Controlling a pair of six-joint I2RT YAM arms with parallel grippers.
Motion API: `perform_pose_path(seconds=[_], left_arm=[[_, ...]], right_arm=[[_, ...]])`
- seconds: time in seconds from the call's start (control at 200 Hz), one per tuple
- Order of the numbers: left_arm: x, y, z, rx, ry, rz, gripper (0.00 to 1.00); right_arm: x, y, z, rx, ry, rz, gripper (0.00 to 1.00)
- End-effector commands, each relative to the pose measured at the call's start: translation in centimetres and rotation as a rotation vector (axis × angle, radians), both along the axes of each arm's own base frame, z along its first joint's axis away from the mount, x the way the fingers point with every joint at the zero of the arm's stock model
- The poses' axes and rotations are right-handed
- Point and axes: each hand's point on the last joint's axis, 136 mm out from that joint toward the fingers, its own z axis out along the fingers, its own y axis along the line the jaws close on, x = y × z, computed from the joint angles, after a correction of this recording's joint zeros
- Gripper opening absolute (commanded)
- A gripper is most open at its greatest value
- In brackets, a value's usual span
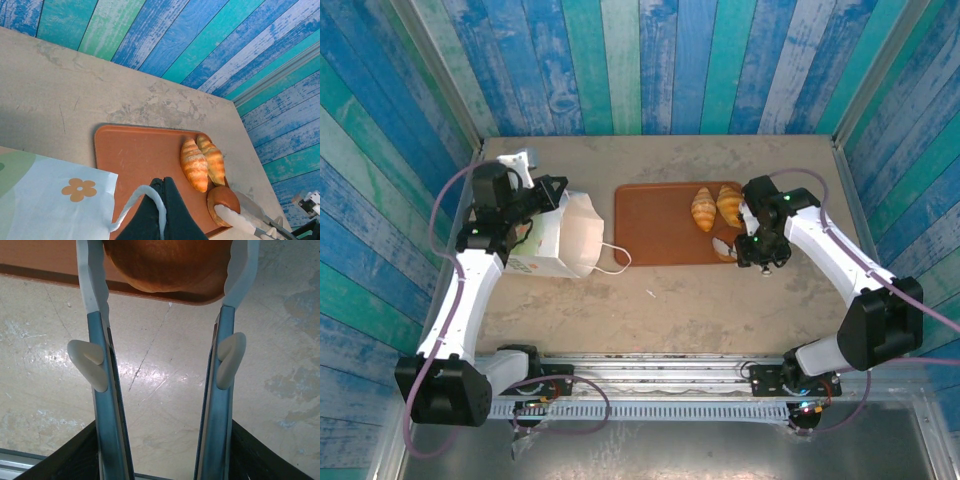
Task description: Take the fake bread out of the paper bag
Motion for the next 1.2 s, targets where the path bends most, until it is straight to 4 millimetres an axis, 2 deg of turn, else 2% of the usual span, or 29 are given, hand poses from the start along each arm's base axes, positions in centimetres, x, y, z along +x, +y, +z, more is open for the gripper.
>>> perform_pose_path(seconds=[0.0,0.215,0.506,0.651,0.741,0.811,0.951,1.032,1.197], left_arm=[[0.2,-0.1,0.0,0.0,-0.009,-0.008,0.0],[0.2,-0.1,0.3,0.002,-0.015,-0.008,0.0],[-0.4,-0.2,-0.3,0.017,0.003,-0.026,0.0],[-1.0,-0.5,-0.2,0.033,0.0,-0.049,0.0],[-1.4,-0.2,-0.3,0.06,0.0,-0.046,0.0],[-1.8,0.1,-0.2,0.085,-0.002,-0.035,0.0],[-2.6,0.7,0.1,0.117,-0.003,-0.01,0.0],[-3.2,1.0,0.3,0.136,-0.01,0.002,0.0],[-4.3,2.1,0.9,0.204,-0.022,0.042,0.0]], right_arm=[[-0.3,-0.6,0.6,-0.018,-0.005,-0.008,0.57],[-0.1,-0.4,1.6,-0.004,-0.023,0.007,0.57],[-0.6,0.1,3.3,0.046,-0.062,0.022,0.58],[-0.2,1.5,5.4,0.133,-0.123,0.038,0.56],[0.3,3.5,7.5,0.252,-0.185,0.083,0.54],[0.5,6.0,9.5,0.378,-0.239,0.148,0.53],[-1.0,11.7,12.6,0.542,-0.315,0.355,0.5],[-2.4,14.7,13.2,0.604,-0.318,0.461,0.5],[-6.0,20.5,12.4,0.69,-0.262,0.655,0.49]])
